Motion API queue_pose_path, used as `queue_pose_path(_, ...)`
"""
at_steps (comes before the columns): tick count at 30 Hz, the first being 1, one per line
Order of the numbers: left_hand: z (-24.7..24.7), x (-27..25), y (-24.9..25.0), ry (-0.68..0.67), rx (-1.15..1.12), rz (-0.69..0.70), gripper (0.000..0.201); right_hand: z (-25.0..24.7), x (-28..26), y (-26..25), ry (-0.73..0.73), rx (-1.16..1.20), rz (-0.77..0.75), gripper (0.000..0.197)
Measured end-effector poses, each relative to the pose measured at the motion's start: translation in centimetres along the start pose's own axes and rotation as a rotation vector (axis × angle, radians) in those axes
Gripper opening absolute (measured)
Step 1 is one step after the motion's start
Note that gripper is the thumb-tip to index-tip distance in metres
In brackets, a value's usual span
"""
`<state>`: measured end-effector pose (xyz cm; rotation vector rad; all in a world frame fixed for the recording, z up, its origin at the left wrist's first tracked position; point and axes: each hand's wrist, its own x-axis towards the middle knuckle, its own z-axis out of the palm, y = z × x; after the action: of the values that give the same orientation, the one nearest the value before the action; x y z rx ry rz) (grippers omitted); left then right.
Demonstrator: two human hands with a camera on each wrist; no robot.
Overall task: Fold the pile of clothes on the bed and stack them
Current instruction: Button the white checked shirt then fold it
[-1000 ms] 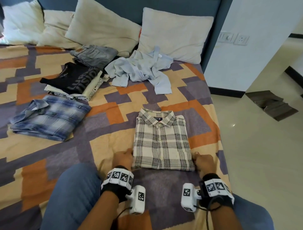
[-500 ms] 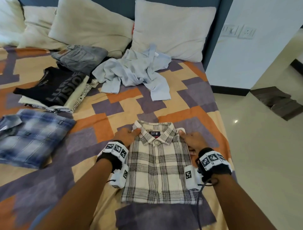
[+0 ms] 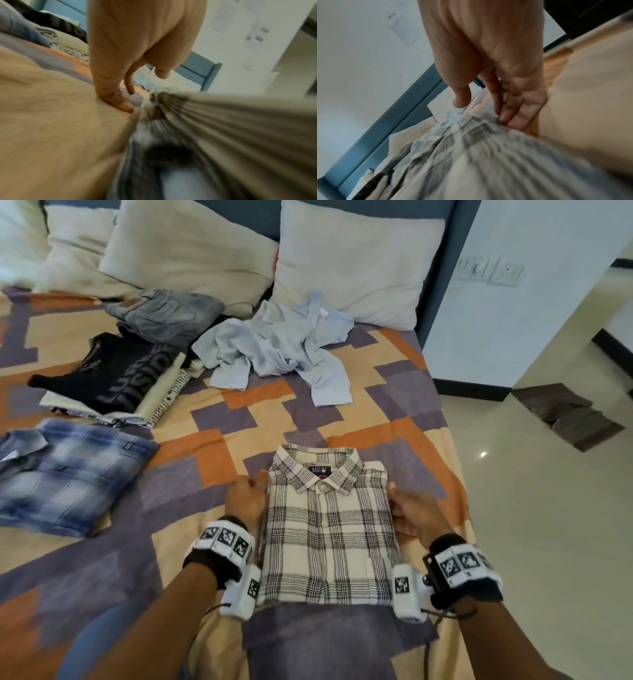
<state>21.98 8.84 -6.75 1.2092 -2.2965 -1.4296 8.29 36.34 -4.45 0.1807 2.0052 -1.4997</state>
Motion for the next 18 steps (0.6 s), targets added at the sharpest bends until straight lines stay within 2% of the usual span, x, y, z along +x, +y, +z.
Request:
queue_pose_path(3,0.6,-3.4,0.1,-0.072,0.063,0.001,0.061,1.1,-3.2,2.1,-0.019,-0.152,-0.126,0.042)
queue_pose_path(6,0.9,-5.3,-0.3,-0.178,0.04,-0.124,0.064,2.7,-6.3,3.5,0.0,-0.172,-0.194,0.023)
queue_pose_path(8,1.8,-4.4,-0.9,-0.232,-0.044,-0.175,0.066,2.9,-6.1,4.2,0.001,-0.131,-0.156,0.019)
queue_pose_path(10,1.6,-4.6,-0.9,-0.277,-0.18,-0.203,0.055,2.4,-7.0,4.0,-0.053,0.001,-0.093,0.026)
queue_pose_path(13,-0.1,-6.3,0.7,-0.358,-0.401,-0.236,0.033,1.8,-8.4,2.6,-0.154,0.114,-0.099,0.035)
queue_pose_path(15,-1.9,-7.2,1.4,-0.374,-0.517,-0.231,0.027,2.2,-9.1,1.8,-0.26,0.153,-0.101,0.053)
queue_pose_path(18,-5.8,-7.4,1.5,-0.301,-0.648,-0.199,0.026,4.1,-10.1,0.1,-0.488,0.141,-0.101,0.081)
